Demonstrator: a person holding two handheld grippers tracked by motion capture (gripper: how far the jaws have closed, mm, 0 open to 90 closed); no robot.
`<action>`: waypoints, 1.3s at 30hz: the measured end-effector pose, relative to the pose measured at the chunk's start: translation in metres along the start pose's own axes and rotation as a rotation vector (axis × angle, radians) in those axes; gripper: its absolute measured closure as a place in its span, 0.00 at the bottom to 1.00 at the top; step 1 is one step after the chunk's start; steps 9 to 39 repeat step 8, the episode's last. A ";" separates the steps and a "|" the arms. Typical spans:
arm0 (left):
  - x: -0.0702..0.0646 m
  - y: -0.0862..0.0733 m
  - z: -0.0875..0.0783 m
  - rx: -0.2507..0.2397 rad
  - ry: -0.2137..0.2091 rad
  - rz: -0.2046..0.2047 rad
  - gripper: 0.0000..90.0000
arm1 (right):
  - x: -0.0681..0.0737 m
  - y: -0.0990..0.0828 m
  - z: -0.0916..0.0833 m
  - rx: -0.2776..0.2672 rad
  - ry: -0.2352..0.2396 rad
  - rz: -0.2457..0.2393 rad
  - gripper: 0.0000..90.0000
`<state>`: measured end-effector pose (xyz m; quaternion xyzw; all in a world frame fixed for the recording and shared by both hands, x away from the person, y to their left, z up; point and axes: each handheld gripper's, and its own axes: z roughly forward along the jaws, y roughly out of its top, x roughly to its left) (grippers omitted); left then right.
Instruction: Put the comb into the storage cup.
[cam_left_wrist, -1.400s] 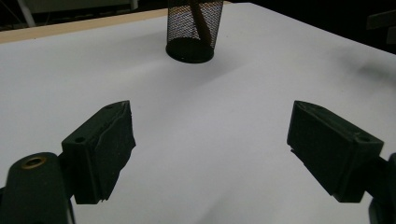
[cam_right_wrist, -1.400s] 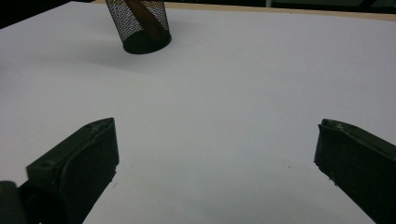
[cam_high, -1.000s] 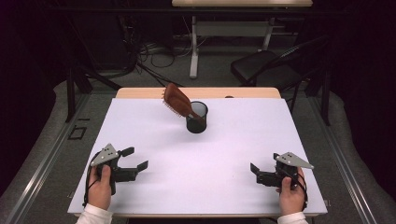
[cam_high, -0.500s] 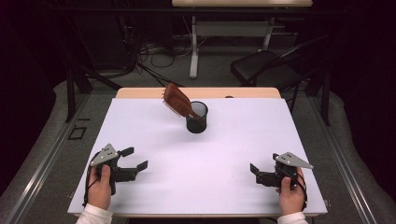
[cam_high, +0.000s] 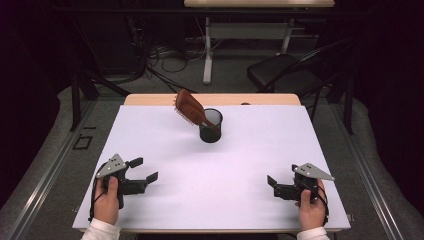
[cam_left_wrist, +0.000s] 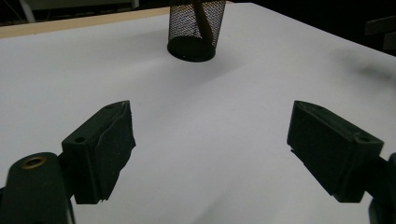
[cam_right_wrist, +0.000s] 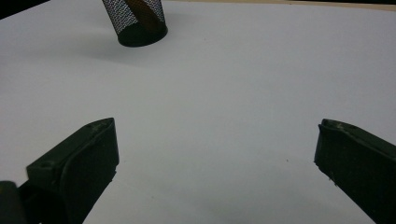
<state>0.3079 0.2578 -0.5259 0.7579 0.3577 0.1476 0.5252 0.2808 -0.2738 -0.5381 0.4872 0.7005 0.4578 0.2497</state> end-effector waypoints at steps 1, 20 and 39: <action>0.000 0.000 0.000 0.000 0.000 0.000 0.16 | 0.000 0.000 0.000 0.005 0.001 -0.001 0.00; 0.000 0.000 0.000 0.001 -0.001 0.001 0.16 | 0.000 0.000 0.000 0.007 0.001 0.000 0.00; 0.000 0.000 0.000 0.001 -0.001 0.001 0.16 | 0.000 0.000 0.000 0.007 0.001 0.000 0.00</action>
